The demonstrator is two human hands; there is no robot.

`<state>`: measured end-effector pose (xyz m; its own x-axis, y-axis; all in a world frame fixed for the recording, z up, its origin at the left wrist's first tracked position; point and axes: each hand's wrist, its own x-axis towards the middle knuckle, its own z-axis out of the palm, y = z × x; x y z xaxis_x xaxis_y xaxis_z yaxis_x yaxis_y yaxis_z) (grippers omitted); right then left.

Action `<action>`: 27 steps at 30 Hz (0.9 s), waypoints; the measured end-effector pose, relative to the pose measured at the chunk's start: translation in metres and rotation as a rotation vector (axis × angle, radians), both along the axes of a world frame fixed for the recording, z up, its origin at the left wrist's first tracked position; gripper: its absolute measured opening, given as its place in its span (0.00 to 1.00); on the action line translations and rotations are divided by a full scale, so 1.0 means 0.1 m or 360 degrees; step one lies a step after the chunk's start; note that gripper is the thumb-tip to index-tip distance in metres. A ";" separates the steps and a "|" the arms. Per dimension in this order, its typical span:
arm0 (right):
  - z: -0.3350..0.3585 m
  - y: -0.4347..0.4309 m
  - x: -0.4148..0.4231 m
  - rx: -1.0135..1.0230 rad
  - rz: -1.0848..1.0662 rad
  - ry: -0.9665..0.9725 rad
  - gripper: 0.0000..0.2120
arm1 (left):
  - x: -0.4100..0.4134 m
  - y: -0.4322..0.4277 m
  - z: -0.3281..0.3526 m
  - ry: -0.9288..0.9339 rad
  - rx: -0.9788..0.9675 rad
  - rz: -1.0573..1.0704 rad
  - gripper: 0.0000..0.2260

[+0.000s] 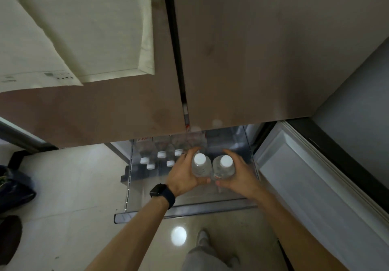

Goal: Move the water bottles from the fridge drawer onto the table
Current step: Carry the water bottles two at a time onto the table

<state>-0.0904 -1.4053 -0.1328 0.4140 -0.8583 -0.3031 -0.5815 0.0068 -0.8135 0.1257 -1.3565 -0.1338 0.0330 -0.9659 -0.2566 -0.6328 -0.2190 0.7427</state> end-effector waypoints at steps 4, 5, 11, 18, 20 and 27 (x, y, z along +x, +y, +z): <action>-0.09 0.01 0.11 -0.0023 -0.0115 -0.0007 0.34 | -0.03 -0.09 -0.05 0.0066 0.0069 -0.0029 0.31; -0.09 0.01 0.12 -0.0040 -0.0127 0.0016 0.33 | -0.02 -0.10 -0.06 0.0062 0.0072 -0.0030 0.30; 0.06 0.12 0.04 -0.0041 -0.0276 -0.0035 0.31 | 0.00 -0.06 0.04 0.0055 0.0007 0.0058 0.29; 0.65 0.44 -0.20 -0.0164 -0.0360 -0.0211 0.32 | 0.01 0.30 0.55 0.0086 -0.0286 0.0236 0.27; 0.88 0.54 -0.23 -0.0233 -0.0292 -0.0259 0.34 | 0.00 0.48 0.77 0.0073 -0.0383 0.0318 0.27; 1.49 1.15 -0.22 -0.0426 0.0074 -0.0411 0.30 | -0.06 1.51 1.35 -0.0033 -0.0621 0.0732 0.29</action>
<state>-0.1126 -1.2904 0.0158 0.4878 -0.8716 0.0490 -0.3516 -0.2475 -0.9028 0.1196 -1.2057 0.0014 0.4712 -0.8740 0.1190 -0.5528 -0.1875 0.8120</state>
